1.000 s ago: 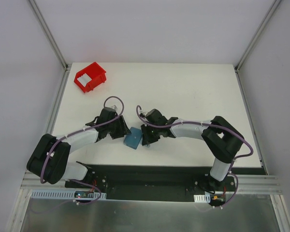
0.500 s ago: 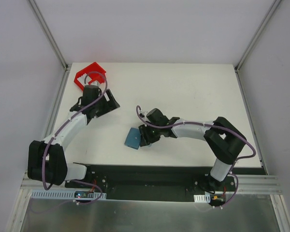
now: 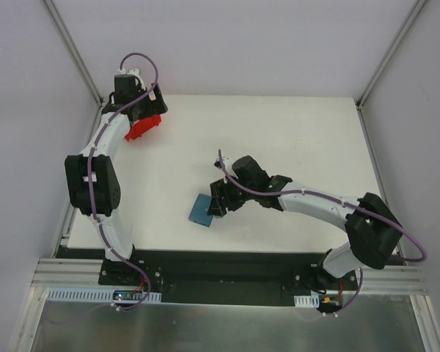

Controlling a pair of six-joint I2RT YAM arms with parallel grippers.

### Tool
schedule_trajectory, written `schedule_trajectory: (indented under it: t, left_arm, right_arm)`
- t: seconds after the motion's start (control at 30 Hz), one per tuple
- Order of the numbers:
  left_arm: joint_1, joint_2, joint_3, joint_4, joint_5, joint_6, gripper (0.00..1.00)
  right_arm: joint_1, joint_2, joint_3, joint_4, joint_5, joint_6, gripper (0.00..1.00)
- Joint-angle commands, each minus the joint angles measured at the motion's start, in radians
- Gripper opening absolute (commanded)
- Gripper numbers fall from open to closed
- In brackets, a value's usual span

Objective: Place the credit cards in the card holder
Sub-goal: Move the storage box to the center of the board.

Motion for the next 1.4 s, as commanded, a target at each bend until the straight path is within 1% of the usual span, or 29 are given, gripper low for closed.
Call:
schedule_trajectory:
  t: [0.0,0.03,0.2,0.27,0.5,0.6,1.07,1.23,1.37]
  left_arm:
    - [0.01,0.155,0.202,-0.01,0.06,0.134,0.99]
    - [0.031,0.187,0.232,-0.007,0.068,0.139,0.99]
    - [0.056,0.313,0.373,0.013,0.092,0.18,0.99]
    - [0.061,0.342,0.39,0.03,0.088,0.196,0.99]
    - [0.082,0.445,0.456,0.064,0.183,0.191,0.99]
    - [0.084,0.451,0.448,0.064,0.241,0.197,0.99]
    - [0.088,0.496,0.408,0.058,0.287,0.188,0.99]
    - [0.088,0.482,0.382,0.053,0.328,0.18,0.99]
    - [0.085,0.479,0.362,0.052,0.388,0.162,0.99]
  right_arm:
    - [-0.008,-0.091,-0.035,-0.017,0.002,-0.012,0.71]
    - [-0.011,-0.106,-0.045,-0.019,0.004,-0.014,0.72]
    - [-0.014,-0.178,-0.09,-0.033,0.025,-0.011,0.79]
    - [-0.017,-0.207,-0.105,-0.037,0.033,-0.009,0.8]
    - [-0.023,-0.237,-0.131,-0.06,0.057,-0.009,0.83]
    - [-0.03,-0.234,-0.131,-0.07,0.066,-0.011,0.84]
    - [-0.037,-0.231,-0.139,-0.088,0.07,-0.02,0.85]
    - [-0.04,-0.22,-0.137,-0.088,0.071,-0.022,0.85]
    - [-0.04,-0.212,-0.14,-0.088,0.079,-0.023,0.86]
